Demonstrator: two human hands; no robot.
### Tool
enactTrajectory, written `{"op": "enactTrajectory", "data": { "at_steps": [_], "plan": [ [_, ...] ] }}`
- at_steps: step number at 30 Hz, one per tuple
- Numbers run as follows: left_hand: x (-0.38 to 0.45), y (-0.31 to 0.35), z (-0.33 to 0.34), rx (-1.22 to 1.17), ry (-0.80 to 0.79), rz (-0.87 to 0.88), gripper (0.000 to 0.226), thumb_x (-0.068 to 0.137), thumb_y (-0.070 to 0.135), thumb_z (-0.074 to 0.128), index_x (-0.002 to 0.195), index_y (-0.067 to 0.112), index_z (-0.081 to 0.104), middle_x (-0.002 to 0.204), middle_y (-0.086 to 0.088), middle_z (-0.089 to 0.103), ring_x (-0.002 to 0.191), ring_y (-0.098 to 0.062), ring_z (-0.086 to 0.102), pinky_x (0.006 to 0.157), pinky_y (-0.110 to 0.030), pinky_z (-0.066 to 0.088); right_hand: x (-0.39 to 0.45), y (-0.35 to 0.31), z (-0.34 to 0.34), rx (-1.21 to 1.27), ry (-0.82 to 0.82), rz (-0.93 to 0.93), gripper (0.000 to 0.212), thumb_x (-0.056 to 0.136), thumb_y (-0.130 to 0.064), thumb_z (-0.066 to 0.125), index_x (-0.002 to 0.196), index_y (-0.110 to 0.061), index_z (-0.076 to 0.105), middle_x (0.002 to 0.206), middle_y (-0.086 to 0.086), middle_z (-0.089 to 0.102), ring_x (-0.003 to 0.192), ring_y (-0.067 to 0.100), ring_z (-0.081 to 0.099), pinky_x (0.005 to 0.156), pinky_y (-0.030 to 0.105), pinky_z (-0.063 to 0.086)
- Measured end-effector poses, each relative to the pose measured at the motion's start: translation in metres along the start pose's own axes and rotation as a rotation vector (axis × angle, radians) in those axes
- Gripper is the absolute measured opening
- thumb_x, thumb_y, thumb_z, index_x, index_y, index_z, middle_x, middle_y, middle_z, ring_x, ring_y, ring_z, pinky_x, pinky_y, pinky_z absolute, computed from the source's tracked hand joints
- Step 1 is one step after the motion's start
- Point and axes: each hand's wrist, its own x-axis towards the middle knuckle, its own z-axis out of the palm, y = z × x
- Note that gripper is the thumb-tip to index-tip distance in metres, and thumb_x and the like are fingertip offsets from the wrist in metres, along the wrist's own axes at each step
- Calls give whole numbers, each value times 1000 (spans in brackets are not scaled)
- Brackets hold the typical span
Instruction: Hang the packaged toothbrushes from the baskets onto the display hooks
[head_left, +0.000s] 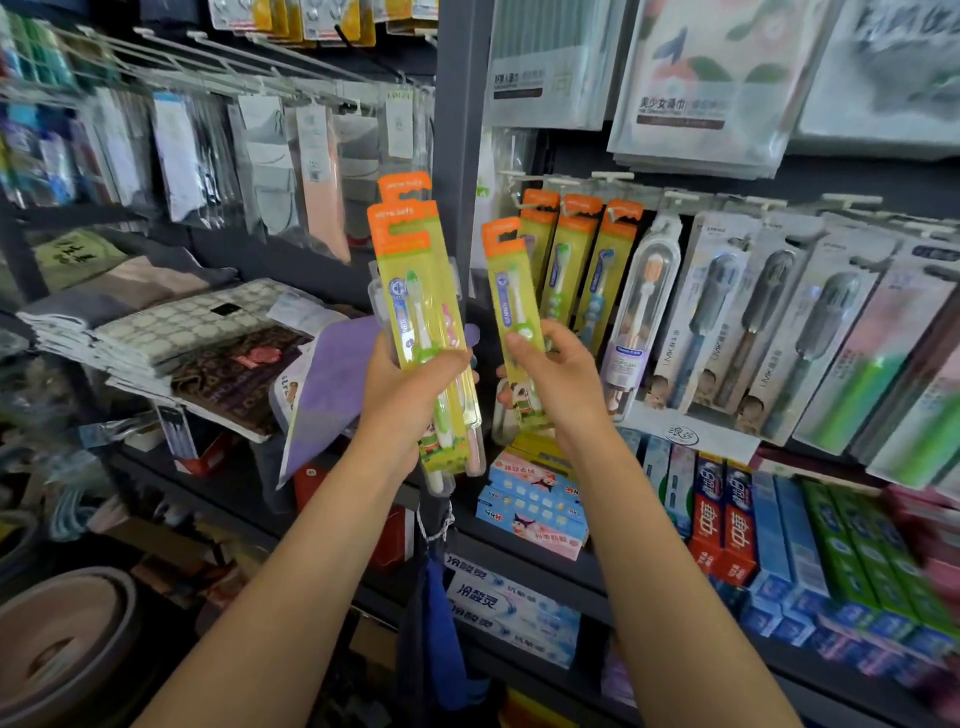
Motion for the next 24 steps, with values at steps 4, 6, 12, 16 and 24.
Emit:
{"op": "enactTrajectory", "data": {
  "at_steps": [4,6,12,16,24],
  "plan": [
    [-2,1,1,15,-28,-6,34,86,3,73,102,30,61,99,-5,75,95,-25,73,84,-44,59,23,-1,9,-107,41,13,25,90,-37,74,107,-18,72,103,9,74,92,40,71,85,59,58],
    [-1,3,2,16,-30,-15,34,85,5,74,104,30,61,101,-6,74,97,-27,73,86,-46,59,35,-2,13,-98,75,10,36,82,-45,74,108,-19,72,111,12,73,99,41,69,91,59,56],
    [1,8,5,-11,-23,-26,36,80,8,77,104,29,60,98,-6,74,94,-31,73,88,-50,59,57,-4,15,-77,219,-16,18,97,-17,67,109,-3,66,78,2,67,63,18,66,56,32,56],
    [0,9,5,-10,-21,-29,42,70,18,78,107,30,60,99,-5,75,94,-29,74,88,-50,59,63,-5,15,-35,282,8,14,99,-24,66,97,-11,61,73,-5,62,63,12,60,62,27,54],
    [-3,5,7,73,-24,86,37,83,3,76,99,30,57,86,10,74,85,-13,74,75,-34,60,51,20,-1,-358,250,162,39,95,-48,64,101,-9,57,85,-3,55,91,24,60,76,35,48]
  ]
}}
